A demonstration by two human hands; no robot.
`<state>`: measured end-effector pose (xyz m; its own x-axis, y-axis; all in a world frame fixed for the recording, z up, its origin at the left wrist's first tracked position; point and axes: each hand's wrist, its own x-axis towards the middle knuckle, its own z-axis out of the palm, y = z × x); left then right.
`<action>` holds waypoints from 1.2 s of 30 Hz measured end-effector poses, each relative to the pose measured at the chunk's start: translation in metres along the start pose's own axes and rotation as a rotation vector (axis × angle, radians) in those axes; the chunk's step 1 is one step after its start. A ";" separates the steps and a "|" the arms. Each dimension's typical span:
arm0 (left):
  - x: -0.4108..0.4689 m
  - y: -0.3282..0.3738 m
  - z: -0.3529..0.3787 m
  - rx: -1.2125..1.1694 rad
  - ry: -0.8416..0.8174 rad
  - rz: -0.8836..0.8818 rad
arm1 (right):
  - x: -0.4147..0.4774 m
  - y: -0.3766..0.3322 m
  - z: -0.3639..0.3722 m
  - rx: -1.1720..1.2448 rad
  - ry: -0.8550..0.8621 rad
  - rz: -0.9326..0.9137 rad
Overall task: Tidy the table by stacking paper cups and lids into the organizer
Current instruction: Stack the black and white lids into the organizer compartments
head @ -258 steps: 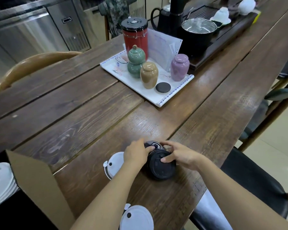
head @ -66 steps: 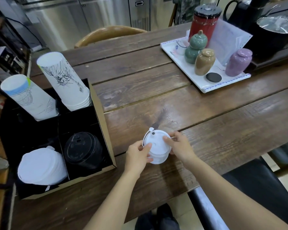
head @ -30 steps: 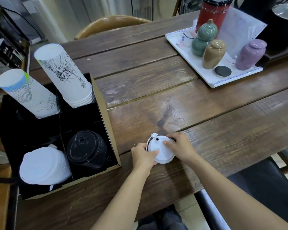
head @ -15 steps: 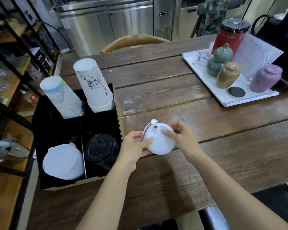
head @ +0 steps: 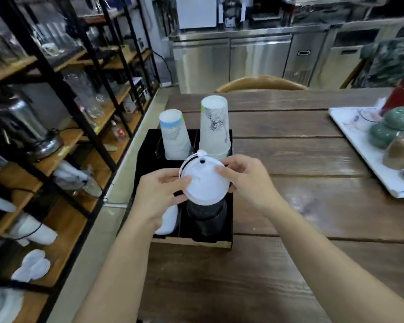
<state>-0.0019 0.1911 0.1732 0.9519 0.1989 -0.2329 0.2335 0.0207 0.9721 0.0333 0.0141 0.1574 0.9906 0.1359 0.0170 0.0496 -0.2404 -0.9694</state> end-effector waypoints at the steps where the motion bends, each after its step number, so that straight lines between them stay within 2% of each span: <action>1: 0.003 0.001 -0.011 0.012 0.017 0.000 | 0.002 -0.004 0.010 -0.022 -0.010 0.012; 6: 0.028 0.001 -0.057 0.010 0.114 -0.046 | 0.019 -0.008 0.064 -0.106 -0.009 0.050; 13: 0.051 -0.029 -0.108 0.031 0.107 -0.216 | 0.039 -0.001 0.123 -0.280 -0.126 0.102; 23: 0.063 -0.071 -0.111 0.088 0.082 -0.266 | 0.051 0.021 0.149 -0.634 -0.227 0.142; 26: 0.068 -0.078 -0.113 0.100 0.106 -0.249 | 0.052 0.022 0.150 -0.632 -0.247 0.136; 36: 0.070 -0.076 -0.119 0.148 0.013 -0.377 | 0.060 0.023 0.147 -0.617 -0.310 0.088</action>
<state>0.0235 0.3201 0.0863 0.7916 0.2167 -0.5714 0.5930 -0.0465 0.8039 0.0754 0.1585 0.0998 0.9166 0.3372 -0.2150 0.1254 -0.7529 -0.6461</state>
